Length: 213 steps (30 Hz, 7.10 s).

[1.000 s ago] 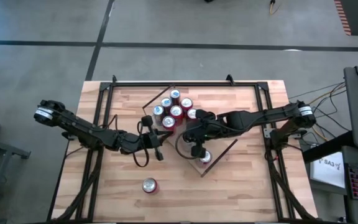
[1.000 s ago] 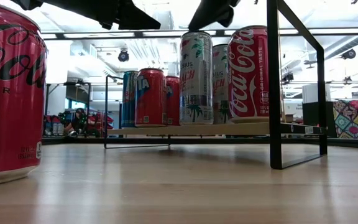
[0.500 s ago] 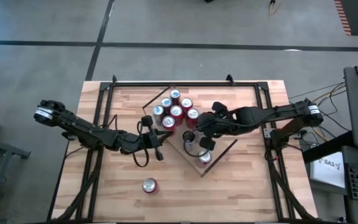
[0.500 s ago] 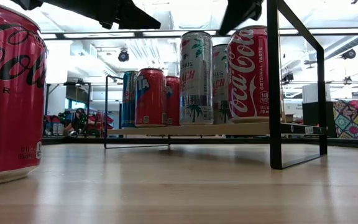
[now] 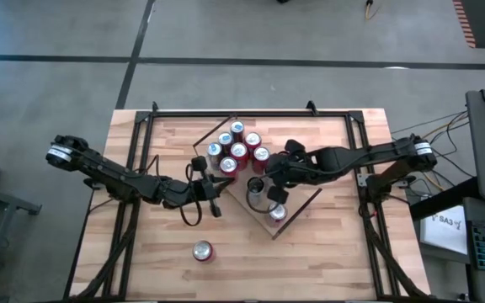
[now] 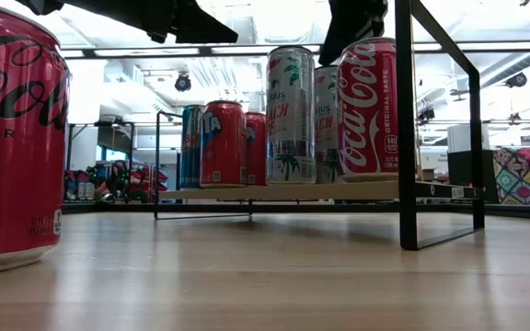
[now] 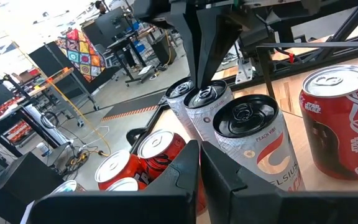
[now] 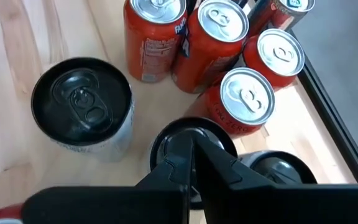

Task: Place canned beverage on shelf
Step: Put the pink soda can on the shelf aligned with the pink soda can on the shelf

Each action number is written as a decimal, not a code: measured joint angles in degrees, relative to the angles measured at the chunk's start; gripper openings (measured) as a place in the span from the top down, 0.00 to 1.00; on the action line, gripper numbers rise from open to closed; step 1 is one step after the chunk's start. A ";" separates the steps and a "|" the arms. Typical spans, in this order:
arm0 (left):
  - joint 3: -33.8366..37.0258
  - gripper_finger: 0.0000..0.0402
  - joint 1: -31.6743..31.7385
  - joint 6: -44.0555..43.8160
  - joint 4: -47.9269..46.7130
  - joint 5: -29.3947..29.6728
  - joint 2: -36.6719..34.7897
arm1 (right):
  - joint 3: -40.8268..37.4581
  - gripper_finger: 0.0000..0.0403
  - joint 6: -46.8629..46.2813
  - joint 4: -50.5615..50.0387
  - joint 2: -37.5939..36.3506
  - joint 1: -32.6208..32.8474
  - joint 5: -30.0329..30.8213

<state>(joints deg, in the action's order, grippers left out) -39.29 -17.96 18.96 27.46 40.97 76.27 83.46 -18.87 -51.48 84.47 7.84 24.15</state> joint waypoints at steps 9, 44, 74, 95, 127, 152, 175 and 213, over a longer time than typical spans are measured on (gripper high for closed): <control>0.00 1.00 0.00 0.00 -0.02 0.00 0.00 | -0.69 0.98 0.05 2.52 0.04 0.02 1.37; 0.00 1.00 0.00 -0.02 -0.02 0.00 -0.02 | -4.00 0.98 1.65 7.61 -0.45 0.04 2.20; -0.04 1.00 -0.02 0.00 -0.02 -0.02 -0.02 | -2.84 0.98 2.45 8.30 1.14 0.07 2.65; -0.04 1.00 -0.02 0.00 -0.02 0.00 -0.02 | 0.64 0.98 -5.44 -6.53 0.63 0.96 0.88; -0.04 1.00 -0.02 0.00 -0.04 -0.01 -0.02 | 0.34 0.98 -3.65 -1.93 1.09 1.05 -2.09; -0.02 1.00 -0.02 0.02 -0.02 -0.02 -0.02 | 5.57 0.98 -3.08 -8.94 0.48 1.81 -4.53; -0.31 1.00 -0.02 0.02 0.16 -0.02 -0.02 | 3.59 0.98 -4.24 -11.91 1.90 1.62 -5.09; -0.35 1.00 0.00 0.46 0.94 -0.04 -0.02 | 4.05 0.98 -0.22 -21.08 -2.15 -9.74 5.40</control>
<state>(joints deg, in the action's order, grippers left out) -39.64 -17.96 19.42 28.41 40.93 76.25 87.51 -19.10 -72.56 82.32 -1.90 29.55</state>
